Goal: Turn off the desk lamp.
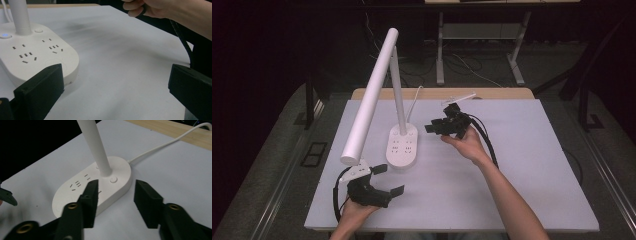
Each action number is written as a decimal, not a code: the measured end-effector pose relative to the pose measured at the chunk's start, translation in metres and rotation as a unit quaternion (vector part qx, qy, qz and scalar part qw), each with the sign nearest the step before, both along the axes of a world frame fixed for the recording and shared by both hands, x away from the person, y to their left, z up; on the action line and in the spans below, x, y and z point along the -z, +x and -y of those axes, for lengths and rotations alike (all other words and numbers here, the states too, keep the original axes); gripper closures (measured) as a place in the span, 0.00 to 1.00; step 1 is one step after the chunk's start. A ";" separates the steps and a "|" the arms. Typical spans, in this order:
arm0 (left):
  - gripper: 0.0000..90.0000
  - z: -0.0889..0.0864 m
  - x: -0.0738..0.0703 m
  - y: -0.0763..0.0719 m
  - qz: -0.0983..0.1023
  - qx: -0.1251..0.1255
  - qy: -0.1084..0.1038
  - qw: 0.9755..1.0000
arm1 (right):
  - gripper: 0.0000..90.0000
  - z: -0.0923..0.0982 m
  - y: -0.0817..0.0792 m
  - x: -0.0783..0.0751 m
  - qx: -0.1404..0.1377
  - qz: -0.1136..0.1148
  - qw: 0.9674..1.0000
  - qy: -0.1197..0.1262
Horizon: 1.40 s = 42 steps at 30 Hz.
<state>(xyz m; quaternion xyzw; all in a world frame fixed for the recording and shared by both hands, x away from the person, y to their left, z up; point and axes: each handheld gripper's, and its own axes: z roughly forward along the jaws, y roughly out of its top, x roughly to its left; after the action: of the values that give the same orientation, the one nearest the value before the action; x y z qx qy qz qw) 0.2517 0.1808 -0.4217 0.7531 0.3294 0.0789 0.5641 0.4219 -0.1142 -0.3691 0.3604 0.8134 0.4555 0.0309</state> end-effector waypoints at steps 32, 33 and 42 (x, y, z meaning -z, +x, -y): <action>0.00 0.001 0.000 -0.002 0.001 -0.001 0.005 1.000 | 0.01 0.109 -0.082 -0.014 0.018 0.008 1.000 0.017; 0.00 0.001 0.000 -0.002 0.001 0.000 0.006 1.000 | 0.01 0.113 -0.085 -0.013 0.021 0.008 1.000 0.017; 0.00 0.001 -0.001 -0.003 0.002 -0.002 0.007 1.000 | 0.01 0.143 -0.118 0.000 0.045 0.008 0.999 0.021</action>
<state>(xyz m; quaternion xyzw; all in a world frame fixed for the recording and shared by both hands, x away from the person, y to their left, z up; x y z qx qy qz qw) 0.2492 0.1796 -0.4212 0.7561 0.3293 0.0832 0.5594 0.3035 -0.2572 -0.3690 0.3940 0.7861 0.4737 0.0499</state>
